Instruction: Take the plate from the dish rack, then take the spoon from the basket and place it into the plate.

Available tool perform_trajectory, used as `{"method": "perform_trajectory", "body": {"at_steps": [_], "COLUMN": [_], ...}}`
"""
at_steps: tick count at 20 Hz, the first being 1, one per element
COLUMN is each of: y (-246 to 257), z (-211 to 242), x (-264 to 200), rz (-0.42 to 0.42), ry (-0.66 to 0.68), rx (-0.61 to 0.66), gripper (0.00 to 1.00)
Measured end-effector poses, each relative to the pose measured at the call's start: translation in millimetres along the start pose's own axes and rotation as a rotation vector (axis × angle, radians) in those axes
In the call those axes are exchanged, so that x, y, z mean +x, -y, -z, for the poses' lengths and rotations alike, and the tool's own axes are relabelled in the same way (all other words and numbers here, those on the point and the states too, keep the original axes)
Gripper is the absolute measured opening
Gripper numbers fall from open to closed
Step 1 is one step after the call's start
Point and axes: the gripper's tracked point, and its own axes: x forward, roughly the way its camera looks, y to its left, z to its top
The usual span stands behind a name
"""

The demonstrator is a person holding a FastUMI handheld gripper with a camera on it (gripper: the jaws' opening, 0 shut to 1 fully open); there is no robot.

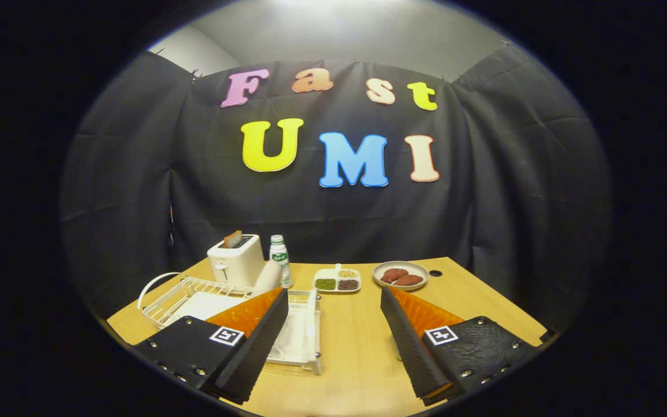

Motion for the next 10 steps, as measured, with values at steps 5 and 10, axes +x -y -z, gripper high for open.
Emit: {"method": "perform_trajectory", "body": {"at_steps": [5, 10], "y": [-56, -65], "z": [8, 25], "x": [40, 85], "rz": [0.066, 0.210], "ry": [-0.085, -0.204], "rx": [-0.028, -0.111], "gripper": [0.98, 0.95]}}
